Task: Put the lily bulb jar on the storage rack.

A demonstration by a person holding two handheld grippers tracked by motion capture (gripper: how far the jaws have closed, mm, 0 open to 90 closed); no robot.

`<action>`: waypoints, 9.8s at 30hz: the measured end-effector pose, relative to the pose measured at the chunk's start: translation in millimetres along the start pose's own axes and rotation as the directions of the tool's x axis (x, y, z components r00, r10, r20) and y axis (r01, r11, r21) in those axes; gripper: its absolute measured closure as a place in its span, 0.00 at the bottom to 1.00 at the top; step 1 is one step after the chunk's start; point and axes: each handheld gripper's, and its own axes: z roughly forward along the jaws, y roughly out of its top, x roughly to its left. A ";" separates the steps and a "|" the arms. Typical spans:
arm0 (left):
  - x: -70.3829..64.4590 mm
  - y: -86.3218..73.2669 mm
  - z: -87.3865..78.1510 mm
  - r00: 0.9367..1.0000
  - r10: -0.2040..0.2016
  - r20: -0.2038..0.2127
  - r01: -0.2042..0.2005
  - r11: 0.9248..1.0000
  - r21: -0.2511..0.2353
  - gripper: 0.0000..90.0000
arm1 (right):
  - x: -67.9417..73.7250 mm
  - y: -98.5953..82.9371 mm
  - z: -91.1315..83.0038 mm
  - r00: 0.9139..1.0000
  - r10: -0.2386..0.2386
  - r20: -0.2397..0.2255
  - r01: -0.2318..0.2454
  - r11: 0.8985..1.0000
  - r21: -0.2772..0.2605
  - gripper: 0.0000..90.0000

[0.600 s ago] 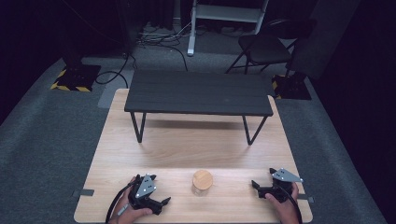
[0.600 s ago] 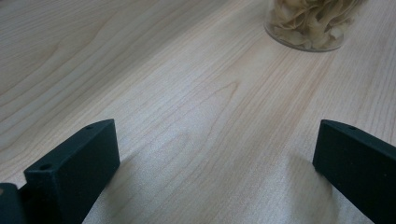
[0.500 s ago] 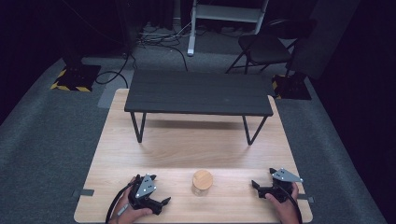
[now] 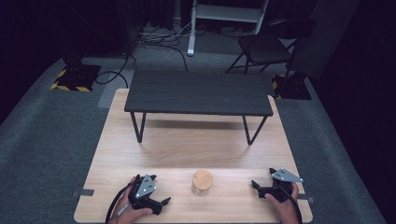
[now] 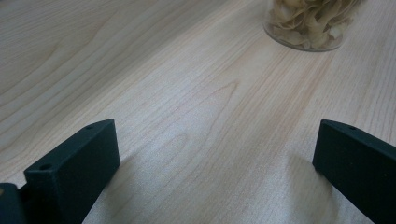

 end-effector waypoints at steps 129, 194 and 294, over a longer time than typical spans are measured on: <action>14.0 171.8 26.5 0.974 0.172 0.151 -0.164 0.984 -0.066 0.28 | -4.3 -0.6 -0.9 0.999 -0.022 -0.032 0.022 1.000 -0.001 0.00; 132.0 324.1 40.4 0.999 0.043 0.006 -0.042 0.995 -0.095 0.28 | -5.9 -0.2 -1.1 0.999 -0.028 -0.042 0.028 1.000 0.002 0.00; -16.8 30.8 43.9 0.997 -0.023 -0.075 0.023 1.000 -0.003 0.01 | -5.5 -0.9 -1.2 0.999 -0.029 -0.042 0.029 1.000 -0.001 0.00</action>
